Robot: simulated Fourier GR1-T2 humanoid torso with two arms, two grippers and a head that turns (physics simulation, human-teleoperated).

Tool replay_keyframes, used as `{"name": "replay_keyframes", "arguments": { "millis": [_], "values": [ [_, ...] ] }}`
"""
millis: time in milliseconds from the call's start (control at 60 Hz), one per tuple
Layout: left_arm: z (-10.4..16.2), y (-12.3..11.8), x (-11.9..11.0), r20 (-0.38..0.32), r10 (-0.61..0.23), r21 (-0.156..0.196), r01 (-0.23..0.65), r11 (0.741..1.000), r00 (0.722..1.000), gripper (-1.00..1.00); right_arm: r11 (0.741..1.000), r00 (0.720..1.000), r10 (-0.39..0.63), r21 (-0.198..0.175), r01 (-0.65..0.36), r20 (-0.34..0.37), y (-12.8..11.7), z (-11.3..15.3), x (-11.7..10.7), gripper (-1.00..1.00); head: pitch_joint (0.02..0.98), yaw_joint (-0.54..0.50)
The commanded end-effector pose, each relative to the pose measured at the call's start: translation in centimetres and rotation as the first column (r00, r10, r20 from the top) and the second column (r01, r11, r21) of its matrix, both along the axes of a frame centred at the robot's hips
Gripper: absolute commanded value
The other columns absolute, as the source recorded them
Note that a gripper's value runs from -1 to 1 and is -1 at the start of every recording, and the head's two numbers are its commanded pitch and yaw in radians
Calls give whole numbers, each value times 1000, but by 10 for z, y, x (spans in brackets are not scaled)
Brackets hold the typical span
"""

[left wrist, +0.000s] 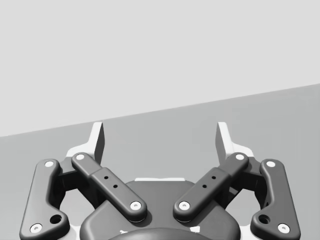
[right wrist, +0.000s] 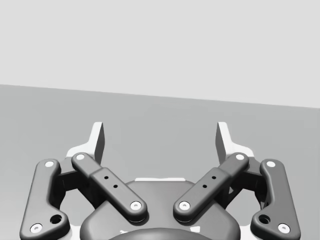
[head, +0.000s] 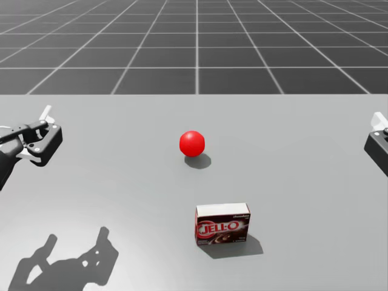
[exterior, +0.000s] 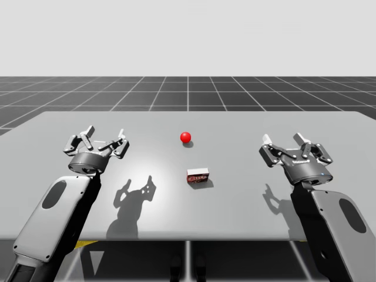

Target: Watch the red light. When it turns green, pick up the object.

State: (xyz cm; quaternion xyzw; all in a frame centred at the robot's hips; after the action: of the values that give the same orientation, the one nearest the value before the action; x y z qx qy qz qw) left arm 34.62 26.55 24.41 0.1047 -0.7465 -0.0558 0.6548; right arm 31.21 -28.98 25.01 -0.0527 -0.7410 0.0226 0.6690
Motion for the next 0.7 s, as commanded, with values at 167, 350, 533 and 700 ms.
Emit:
{"name": "replay_keyframes", "arguments": {
  "millis": [167, 350, 533, 700],
  "values": [
    [0, 0, 0, -6, -1, 1, 1, 1000, 1000, -1000, 1000, 1000, 1, 0, -1, -2, 0, 0, 0, -1000, 614, 11],
    [-1, -2, 0, -7, -2, 1, 2, 1000, 1000, -1000, 1000, 1000, 1, 2, -1, -2, 0, 0, 0, -1000, 619, 11],
    [-1, -2, 0, -7, -3, 4, 3, 1000, 1000, -1000, 1000, 1000, 1, -1, -1, -4, 0, -1, 0, -1000, 684, -1],
    [-1, -1, 0, -7, -4, 6, 4, 1000, 1000, -1000, 1000, 1000, 1, -2, -1, -6, 0, -1, 1, -1000, 766, -20]
  ]
}}
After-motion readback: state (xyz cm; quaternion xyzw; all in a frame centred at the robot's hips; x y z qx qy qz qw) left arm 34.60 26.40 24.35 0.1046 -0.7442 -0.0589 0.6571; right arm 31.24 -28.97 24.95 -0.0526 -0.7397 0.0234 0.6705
